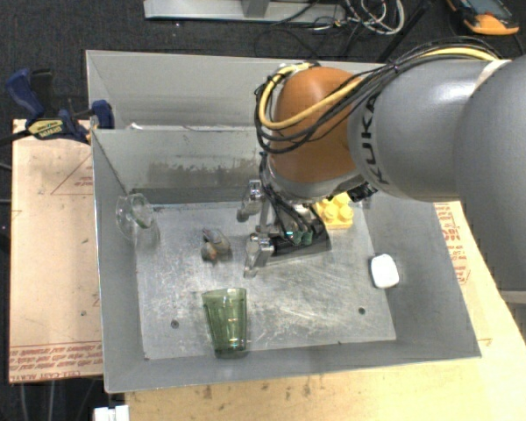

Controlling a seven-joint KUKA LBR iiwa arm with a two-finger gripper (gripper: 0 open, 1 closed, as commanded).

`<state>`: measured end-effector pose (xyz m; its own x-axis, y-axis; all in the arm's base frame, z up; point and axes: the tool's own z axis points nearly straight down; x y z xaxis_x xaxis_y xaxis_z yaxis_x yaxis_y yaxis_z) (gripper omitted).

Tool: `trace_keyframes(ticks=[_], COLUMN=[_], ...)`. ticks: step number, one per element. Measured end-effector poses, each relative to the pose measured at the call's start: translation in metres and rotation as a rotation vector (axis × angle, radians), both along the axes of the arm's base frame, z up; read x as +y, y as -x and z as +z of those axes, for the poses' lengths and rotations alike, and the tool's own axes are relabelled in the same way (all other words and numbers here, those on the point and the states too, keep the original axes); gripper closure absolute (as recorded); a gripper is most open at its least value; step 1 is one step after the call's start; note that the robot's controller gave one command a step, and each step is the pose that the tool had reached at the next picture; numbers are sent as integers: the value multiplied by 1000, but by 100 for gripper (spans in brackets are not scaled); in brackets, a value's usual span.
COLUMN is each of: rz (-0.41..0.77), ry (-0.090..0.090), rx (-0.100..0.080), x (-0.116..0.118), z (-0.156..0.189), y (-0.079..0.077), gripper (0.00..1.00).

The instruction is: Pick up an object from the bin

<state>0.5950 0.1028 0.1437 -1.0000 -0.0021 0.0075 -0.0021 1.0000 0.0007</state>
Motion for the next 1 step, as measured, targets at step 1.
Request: trace_keyframes(ticks=[1], rz=[-2], ry=[-1], rx=[-8], x=[0], z=[5], y=[-2], gripper=[0])
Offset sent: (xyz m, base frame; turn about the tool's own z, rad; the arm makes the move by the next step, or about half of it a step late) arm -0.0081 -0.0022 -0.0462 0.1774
